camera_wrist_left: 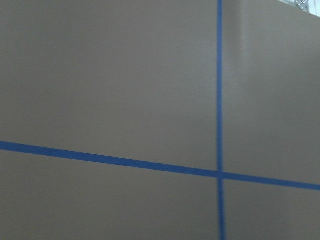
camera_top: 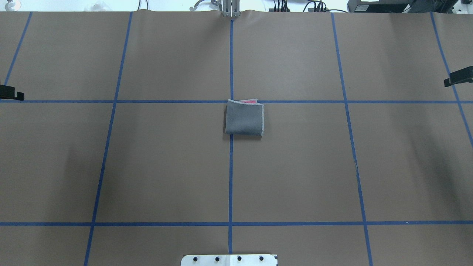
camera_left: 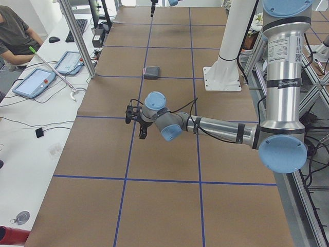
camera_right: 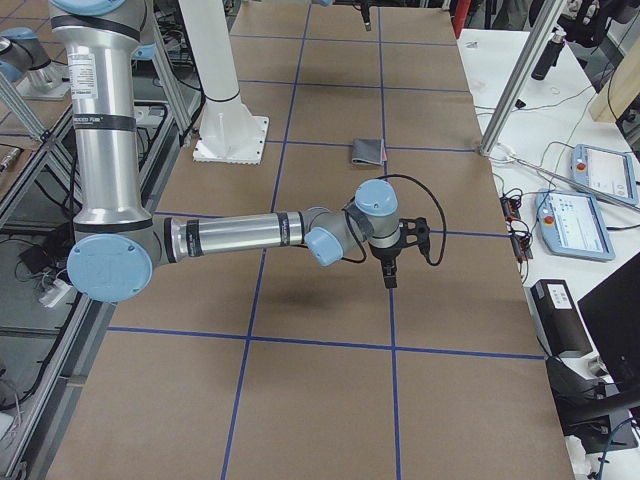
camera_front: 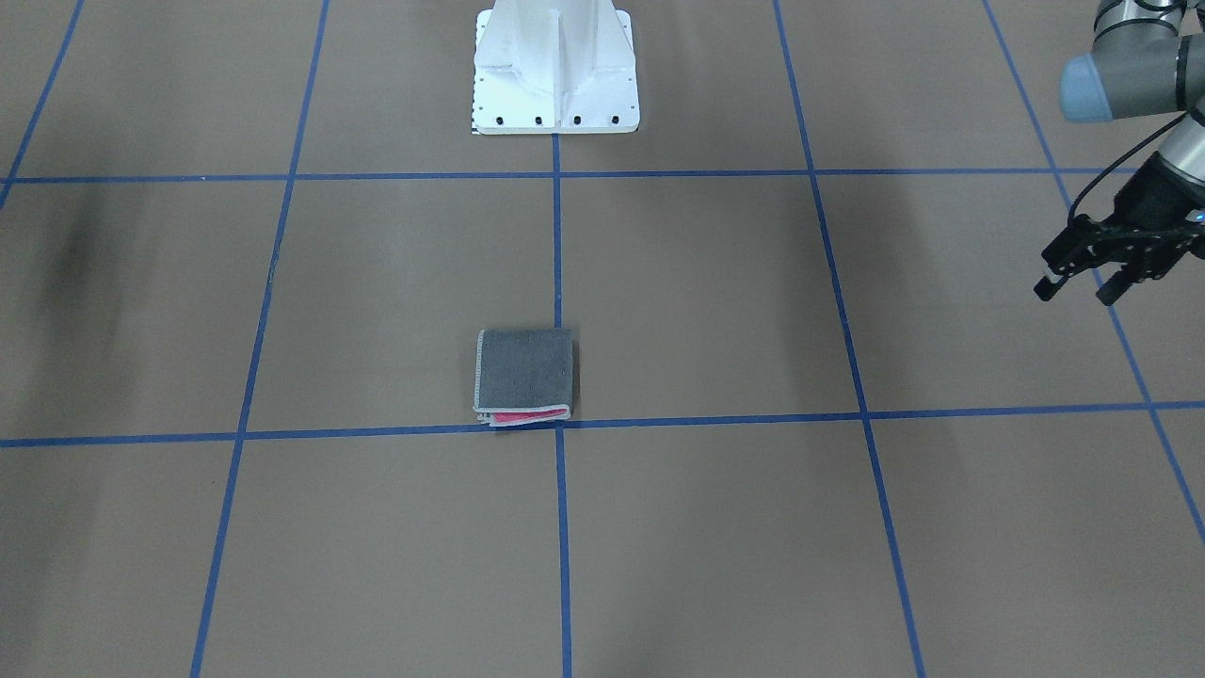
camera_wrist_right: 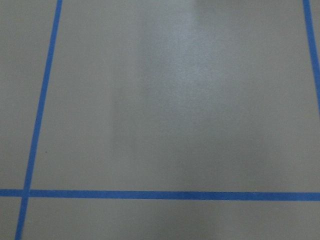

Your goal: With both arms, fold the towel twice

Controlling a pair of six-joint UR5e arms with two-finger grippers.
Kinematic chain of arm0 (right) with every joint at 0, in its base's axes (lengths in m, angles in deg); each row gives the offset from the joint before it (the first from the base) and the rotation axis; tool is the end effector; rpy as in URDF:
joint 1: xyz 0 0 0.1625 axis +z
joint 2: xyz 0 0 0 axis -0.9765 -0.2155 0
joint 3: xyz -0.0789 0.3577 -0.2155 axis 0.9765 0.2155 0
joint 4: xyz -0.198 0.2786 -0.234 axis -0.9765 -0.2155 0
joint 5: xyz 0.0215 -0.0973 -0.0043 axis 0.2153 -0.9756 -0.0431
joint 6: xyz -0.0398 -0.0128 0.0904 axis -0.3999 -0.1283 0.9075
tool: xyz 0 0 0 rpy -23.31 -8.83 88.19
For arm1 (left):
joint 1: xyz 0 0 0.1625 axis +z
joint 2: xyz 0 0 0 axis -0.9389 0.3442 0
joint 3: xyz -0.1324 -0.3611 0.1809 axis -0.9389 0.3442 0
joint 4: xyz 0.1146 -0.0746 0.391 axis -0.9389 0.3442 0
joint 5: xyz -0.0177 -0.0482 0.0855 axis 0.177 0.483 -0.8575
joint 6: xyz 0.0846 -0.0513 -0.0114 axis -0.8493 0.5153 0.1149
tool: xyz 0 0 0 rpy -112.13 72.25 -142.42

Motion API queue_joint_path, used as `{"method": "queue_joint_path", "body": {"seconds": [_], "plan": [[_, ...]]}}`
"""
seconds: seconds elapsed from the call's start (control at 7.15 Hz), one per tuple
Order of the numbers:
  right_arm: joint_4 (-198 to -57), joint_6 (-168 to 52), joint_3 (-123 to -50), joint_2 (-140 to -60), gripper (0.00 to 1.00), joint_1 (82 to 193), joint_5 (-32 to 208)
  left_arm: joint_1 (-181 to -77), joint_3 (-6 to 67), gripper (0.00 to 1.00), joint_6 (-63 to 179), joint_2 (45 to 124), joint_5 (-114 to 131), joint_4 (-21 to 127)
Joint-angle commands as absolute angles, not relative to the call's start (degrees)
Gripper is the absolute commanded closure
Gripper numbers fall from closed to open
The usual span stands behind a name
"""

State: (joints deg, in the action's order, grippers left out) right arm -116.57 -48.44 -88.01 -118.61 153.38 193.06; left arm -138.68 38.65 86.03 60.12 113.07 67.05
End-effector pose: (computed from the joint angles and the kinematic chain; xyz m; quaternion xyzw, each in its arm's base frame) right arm -0.0597 -0.5312 0.5636 0.1253 -0.3786 0.0099 0.9170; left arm 0.1052 -0.4783 0.5435 0.1564 0.4344 -0.0496 0.8856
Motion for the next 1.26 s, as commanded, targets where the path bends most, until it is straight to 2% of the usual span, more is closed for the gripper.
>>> {"method": "queue_joint_path", "body": {"seconds": [0.0, 0.42, 0.56, 1.12], "plan": [[-129.7, -62.3, -88.2, -116.8, 0.0, 157.1, 193.7, -144.6, 39.2, 0.01, 62.7, 59.4, 114.3, 49.8], [-133.8, -65.0, -87.5, -118.3, 0.0, 158.0, 200.2, -148.4, 39.1, 0.01, 57.3, 62.3, 121.2, 31.2], [-134.0, -67.3, -86.6, -118.0, 0.0, 158.0, 200.3, -151.0, 39.2, 0.01, 56.7, 65.7, 122.3, 24.4], [-134.1, -67.4, -85.8, -117.4, 0.0, 157.8, 200.5, -154.1, 38.1, 0.01, 55.5, 66.3, 124.4, 21.0]]}}
